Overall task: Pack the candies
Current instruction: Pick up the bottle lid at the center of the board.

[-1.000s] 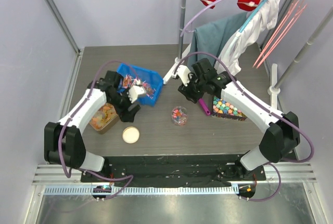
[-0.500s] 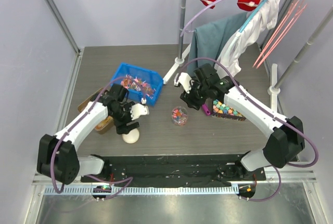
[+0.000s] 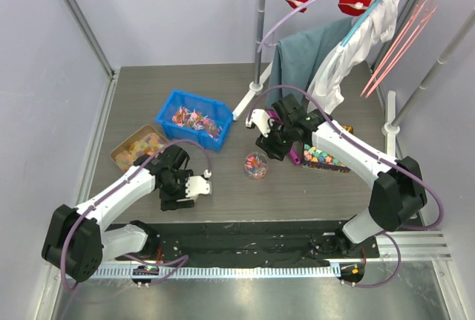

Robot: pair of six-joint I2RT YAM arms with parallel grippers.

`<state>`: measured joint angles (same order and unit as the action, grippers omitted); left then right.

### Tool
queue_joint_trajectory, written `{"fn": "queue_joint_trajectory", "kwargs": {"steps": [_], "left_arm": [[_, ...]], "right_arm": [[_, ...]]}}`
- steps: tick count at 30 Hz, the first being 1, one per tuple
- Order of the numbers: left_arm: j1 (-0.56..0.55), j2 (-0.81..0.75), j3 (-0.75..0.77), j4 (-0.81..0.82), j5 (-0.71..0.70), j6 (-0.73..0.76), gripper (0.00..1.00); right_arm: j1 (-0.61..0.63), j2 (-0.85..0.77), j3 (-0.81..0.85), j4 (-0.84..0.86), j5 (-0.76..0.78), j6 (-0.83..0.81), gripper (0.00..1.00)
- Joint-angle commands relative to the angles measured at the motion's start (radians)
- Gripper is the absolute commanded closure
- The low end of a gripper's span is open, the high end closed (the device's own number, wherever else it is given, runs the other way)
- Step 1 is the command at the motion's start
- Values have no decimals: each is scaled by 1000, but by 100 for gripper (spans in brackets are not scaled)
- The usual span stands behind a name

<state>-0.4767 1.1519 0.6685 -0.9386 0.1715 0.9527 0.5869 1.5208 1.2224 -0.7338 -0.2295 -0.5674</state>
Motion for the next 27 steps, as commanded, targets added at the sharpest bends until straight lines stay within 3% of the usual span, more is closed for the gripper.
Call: {"fn": "queue_joint_trajectory", "kwargs": {"steps": [1, 19, 27], "left_arm": [[-19, -11, -29, 101, -39, -3, 31], [-141, 61, -82, 192, -132, 24, 38], [-171, 62, -116, 244, -156, 6, 50]], "right_arm": [[-2, -34, 8, 28, -1, 9, 46], [-4, -36, -9, 27, 12, 0, 45], [-7, -36, -11, 25, 9, 0, 46]]}}
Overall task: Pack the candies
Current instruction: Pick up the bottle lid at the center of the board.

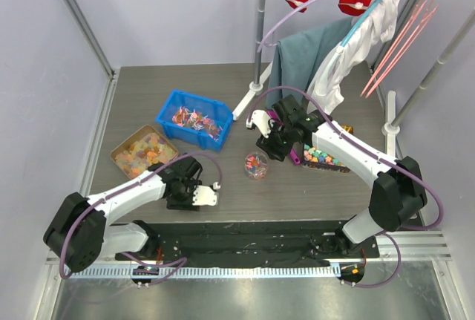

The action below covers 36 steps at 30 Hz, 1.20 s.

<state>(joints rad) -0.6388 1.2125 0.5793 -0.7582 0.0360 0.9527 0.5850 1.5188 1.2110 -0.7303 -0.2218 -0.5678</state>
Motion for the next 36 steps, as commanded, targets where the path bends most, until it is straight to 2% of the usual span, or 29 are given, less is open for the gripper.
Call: {"fn": "queue_joint_trajectory", "kwargs": {"steps": [1, 6, 10, 15, 20, 26, 30, 36], "left_arm": [[-10, 2, -30, 66, -24, 4, 50], [-21, 7, -27, 76, -30, -6, 64], [-25, 15, -22, 82, -28, -9, 81], [-33, 16, -7, 85, -19, -34, 84], [-32, 12, 65, 56, 36, -104, 99], [-33, -13, 235, -42, 205, -210, 100], [-30, -21, 410, -133, 323, -239, 100], [10, 15, 631, -256, 562, -273, 100]], "right_arm": [[-5, -32, 1, 22, 1, 0, 45], [-7, -35, 1, 22, 1, 0, 45], [-5, -45, 2, 20, 2, 0, 45], [-8, -58, 5, 22, 2, 2, 46], [-10, -75, 15, 20, 1, 3, 45], [-10, -98, 25, 19, -2, 9, 45], [-11, -115, 35, 11, -17, 9, 45], [-11, -155, 64, 17, -27, 16, 44]]}}
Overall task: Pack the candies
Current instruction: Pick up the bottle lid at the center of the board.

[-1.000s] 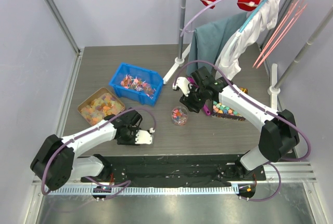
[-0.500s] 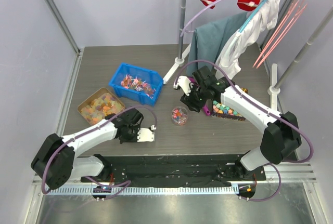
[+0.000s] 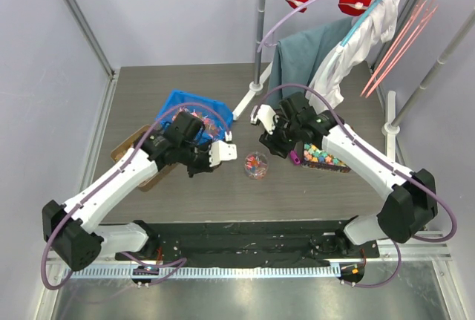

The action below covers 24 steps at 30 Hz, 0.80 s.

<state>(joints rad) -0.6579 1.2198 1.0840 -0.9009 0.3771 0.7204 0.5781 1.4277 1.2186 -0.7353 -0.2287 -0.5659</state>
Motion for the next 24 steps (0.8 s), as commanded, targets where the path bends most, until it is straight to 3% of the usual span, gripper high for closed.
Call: {"fn": "queue_joint_trajectory", "kwargs": {"steps": [1, 3, 7, 9, 17, 22, 24], "left_arm": [[58, 15, 187, -131, 253, -39, 100], [101, 35, 249, -182, 357, -30, 100], [214, 101, 405, -291, 531, -7, 100], [254, 163, 500, -379, 613, 10, 100], [277, 306, 636, -461, 798, -21, 100], [277, 382, 717, -546, 891, 30, 100], [277, 425, 743, -636, 931, 77, 100]], "right_arm": [[-4, -75, 59, 31, -20, 15, 43], [-6, -110, 64, 46, -15, 17, 42], [-6, -167, 59, 105, -15, 8, 27], [-6, -179, 61, 114, -14, -6, 25], [2, -211, 48, 212, -12, -66, 6], [5, -171, 101, 180, -34, -141, 6], [5, -141, 146, 134, -107, -196, 6]]}}
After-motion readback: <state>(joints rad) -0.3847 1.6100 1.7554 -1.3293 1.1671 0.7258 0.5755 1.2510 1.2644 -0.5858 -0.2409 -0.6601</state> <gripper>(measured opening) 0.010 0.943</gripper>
